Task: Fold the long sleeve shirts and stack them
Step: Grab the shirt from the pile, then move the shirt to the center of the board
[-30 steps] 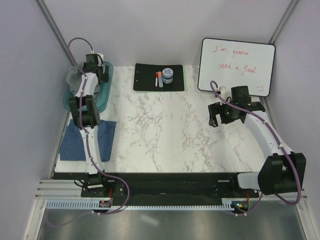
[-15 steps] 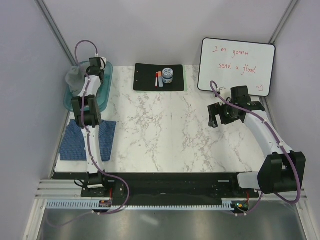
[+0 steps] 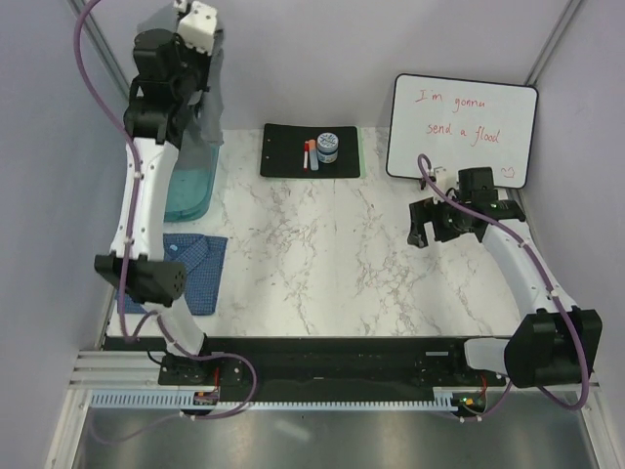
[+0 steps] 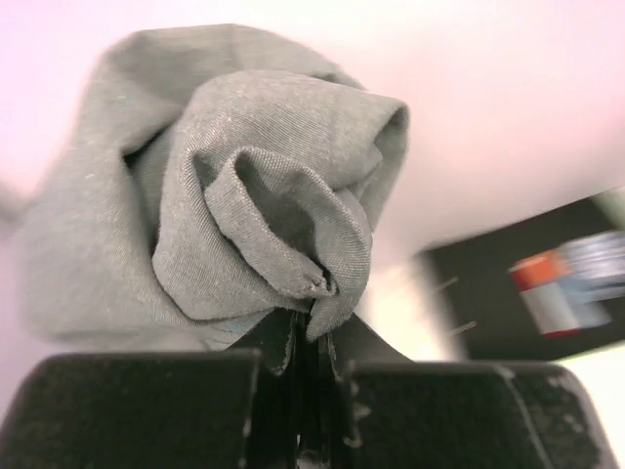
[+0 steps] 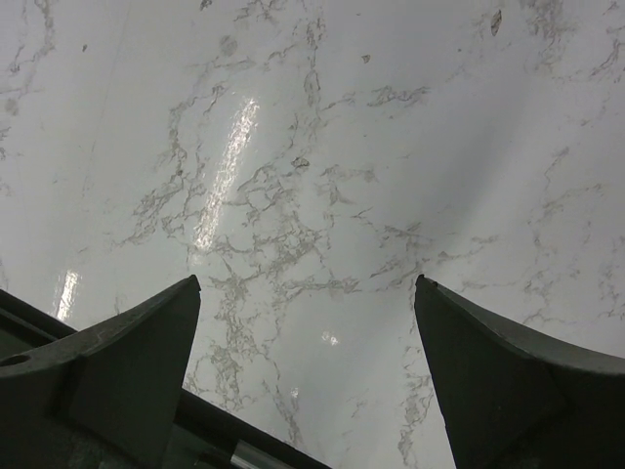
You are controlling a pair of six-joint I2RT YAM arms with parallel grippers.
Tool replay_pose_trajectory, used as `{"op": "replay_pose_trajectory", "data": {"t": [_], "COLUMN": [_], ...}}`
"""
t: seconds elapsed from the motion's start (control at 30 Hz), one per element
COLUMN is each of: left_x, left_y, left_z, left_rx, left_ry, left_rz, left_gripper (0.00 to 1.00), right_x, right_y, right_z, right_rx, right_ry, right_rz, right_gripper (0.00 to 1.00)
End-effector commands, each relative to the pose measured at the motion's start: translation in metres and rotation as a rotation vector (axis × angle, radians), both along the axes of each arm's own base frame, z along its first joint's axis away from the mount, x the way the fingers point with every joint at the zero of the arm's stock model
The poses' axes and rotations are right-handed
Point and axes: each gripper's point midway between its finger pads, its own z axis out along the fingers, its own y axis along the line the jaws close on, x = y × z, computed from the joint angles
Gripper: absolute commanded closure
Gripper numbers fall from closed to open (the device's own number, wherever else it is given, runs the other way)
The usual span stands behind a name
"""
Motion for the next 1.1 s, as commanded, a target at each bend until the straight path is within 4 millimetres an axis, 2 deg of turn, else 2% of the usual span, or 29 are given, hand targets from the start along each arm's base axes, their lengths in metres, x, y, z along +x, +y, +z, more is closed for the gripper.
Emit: {"op": "replay_pose_trajectory", "data": {"t": [0.0, 0.03, 0.1, 0.13, 0.17, 0.2, 0.23, 0.27, 0.3, 0.33, 0.4, 0.43, 0.5, 0.53, 0.6, 0.63, 0.67, 0.7, 0.73, 0.8, 0.87, 0.9, 0.93, 1.0, 1.07], "left_x": [-0.103, -0.121, -0.147, -0.160, -0.169, -0.188, -0.194, -0.199, -0.204, -0.204, -0.202, -0.204, -0.210, -0.223, -0.247, -0.265, -0.279, -0.295, -0.302, -0.313, -0.312, -0.313, -0.314, -0.321, -0.330], "left_y": [-0.127, -0.153, -0.171, -0.190, -0.197, -0.200, -0.211, -0.211, -0.209, -0.198, -0.183, -0.167, -0.153, -0.147, -0.151, -0.157, -0.161, -0.170, -0.173, -0.176, -0.176, -0.177, -0.177, -0.181, -0.184], "left_z": [0.096, 0.101, 0.104, 0.088, 0.077, 0.076, 0.037, 0.021, 0.008, -0.029, -0.071, -0.114, -0.152, -0.187, -0.206, -0.226, -0.230, -0.249, -0.258, -0.282, -0.292, -0.301, -0.305, -0.317, -0.326], "left_rx": [-0.148, -0.185, -0.280, -0.310, -0.334, -0.348, -0.360, -0.374, -0.379, -0.379, -0.357, -0.369, -0.342, -0.356, -0.308, -0.329, -0.324, -0.275, -0.242, -0.191, -0.195, -0.204, -0.210, -0.225, -0.225], "left_ry": [-0.146, -0.141, -0.108, -0.037, 0.009, 0.021, 0.128, 0.159, 0.176, 0.238, 0.322, 0.419, 0.486, 0.570, 0.603, 0.656, 0.668, 0.704, 0.721, 0.773, 0.796, 0.832, 0.850, 0.908, 0.943], "left_rz": [-0.394, -0.488, -0.556, -0.662, -0.708, -0.760, -0.823, -0.832, -0.830, -0.773, -0.722, -0.681, -0.677, -0.678, -0.775, -0.825, -0.866, -0.925, -0.933, -0.931, -0.918, -0.916, -0.918, -0.917, -0.930], "left_gripper": [0.98, 0.98, 0.98, 0.98, 0.98, 0.91, 0.63, 0.44, 0.21, 0.01, 0.01, 0.01, 0.01, 0.01, 0.02, 0.02, 0.02, 0.03, 0.03, 0.04, 0.05, 0.07, 0.12, 0.16, 0.18], "right_x": [0.010, 0.010, 0.011, 0.012, 0.013, 0.013, 0.013, 0.014, 0.015, 0.015, 0.011, 0.010, 0.001, -0.001, -0.007, -0.007, -0.008, -0.013, -0.014, -0.020, -0.019, -0.014, -0.010, 0.006, 0.015], "right_y": [0.002, 0.001, -0.003, -0.004, -0.006, -0.010, -0.011, -0.012, -0.022, -0.025, -0.029, -0.029, -0.031, -0.032, -0.037, -0.041, -0.044, -0.044, -0.042, -0.037, -0.029, -0.023, -0.023, -0.012, -0.004], "right_z": [0.031, 0.032, 0.033, 0.034, 0.036, 0.037, 0.038, 0.042, 0.043, 0.044, 0.048, 0.050, 0.048, 0.048, 0.049, 0.051, 0.052, 0.051, 0.053, 0.044, 0.032, 0.028, 0.018, 0.008, -0.012], "right_rx": [0.049, 0.049, 0.046, 0.047, 0.045, 0.041, 0.038, 0.032, 0.024, 0.017, 0.007, -0.005, -0.021, -0.032, -0.074, -0.100, -0.125, -0.131, -0.127, -0.105, -0.073, -0.065, -0.067, -0.107, -0.135], "right_ry": [-0.075, -0.079, -0.084, -0.085, -0.088, -0.090, -0.090, -0.102, -0.101, -0.101, -0.095, -0.097, -0.067, -0.063, -0.056, -0.063, -0.067, -0.048, -0.050, 0.017, 0.070, 0.071, 0.089, 0.058, 0.092], "right_rz": [-0.005, -0.010, -0.022, -0.028, -0.034, -0.046, -0.050, -0.054, -0.084, -0.087, -0.085, -0.063, -0.045, -0.035, -0.013, -0.013, 0.013, 0.027, 0.052, 0.092, 0.112, 0.104, 0.096, 0.105, 0.124], "right_gripper": [0.02, 0.02, 0.02, 0.02, 0.02, 0.02, 0.02, 0.02, 0.02, 0.02, 0.02, 0.02, 0.02, 0.02, 0.02, 0.02, 0.02, 0.02, 0.02, 0.02, 0.02, 0.04, 0.05, 0.09, 0.13]}}
